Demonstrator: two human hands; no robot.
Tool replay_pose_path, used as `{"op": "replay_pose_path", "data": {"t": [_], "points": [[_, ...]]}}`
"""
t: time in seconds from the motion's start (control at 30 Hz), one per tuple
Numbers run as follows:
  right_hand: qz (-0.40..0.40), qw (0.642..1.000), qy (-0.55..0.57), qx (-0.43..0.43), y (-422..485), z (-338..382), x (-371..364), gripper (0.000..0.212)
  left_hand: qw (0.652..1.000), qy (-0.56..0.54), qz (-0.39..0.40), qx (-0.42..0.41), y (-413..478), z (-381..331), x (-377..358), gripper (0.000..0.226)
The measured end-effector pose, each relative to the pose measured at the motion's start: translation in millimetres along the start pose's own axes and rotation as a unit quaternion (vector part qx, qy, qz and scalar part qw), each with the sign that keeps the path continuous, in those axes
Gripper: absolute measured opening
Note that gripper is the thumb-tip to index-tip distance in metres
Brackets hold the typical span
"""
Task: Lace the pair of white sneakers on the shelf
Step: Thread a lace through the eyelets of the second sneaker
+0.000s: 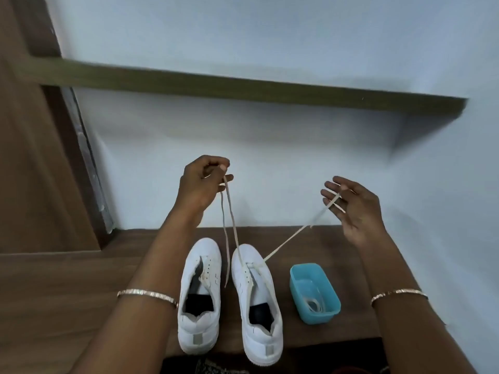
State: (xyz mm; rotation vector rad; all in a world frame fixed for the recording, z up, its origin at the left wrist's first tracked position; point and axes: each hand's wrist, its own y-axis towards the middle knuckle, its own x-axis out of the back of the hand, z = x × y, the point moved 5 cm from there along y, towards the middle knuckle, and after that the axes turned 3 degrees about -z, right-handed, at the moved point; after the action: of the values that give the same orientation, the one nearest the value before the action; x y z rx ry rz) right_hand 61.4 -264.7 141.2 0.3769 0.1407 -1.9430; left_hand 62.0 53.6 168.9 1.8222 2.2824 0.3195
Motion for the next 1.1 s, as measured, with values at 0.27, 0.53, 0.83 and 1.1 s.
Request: {"op": "replay_pose_path", "data": {"t": [0.27, 0.53, 0.83, 1.1], "points": [[0.089, 0.984, -0.127, 0.089, -21.5, 76.2, -75.1, 0.022, 0.998, -0.025, 0.035, -0.038, 12.3, -97.4, -21.2, 0.018], [0.145, 0.972, -0.136, 0.122, -45.3, 126.8, -125.5, 0.021, 0.993, -0.05, 0.076, -0.081, 9.2, -167.7, -32.8, 0.024], [0.141, 0.969, -0.171, 0.112, -51.5, 144.8, -145.9, 0.019, 0.973, 0.081, 0.188, -0.108, -2.4, -172.7, -37.5, 0.046], [0.223, 0.956, -0.137, -0.131, -75.3, 117.2, -162.8, 0.039, 0.971, 0.078, 0.182, -0.135, -19.2, -155.2, -41.1, 0.052]]}}
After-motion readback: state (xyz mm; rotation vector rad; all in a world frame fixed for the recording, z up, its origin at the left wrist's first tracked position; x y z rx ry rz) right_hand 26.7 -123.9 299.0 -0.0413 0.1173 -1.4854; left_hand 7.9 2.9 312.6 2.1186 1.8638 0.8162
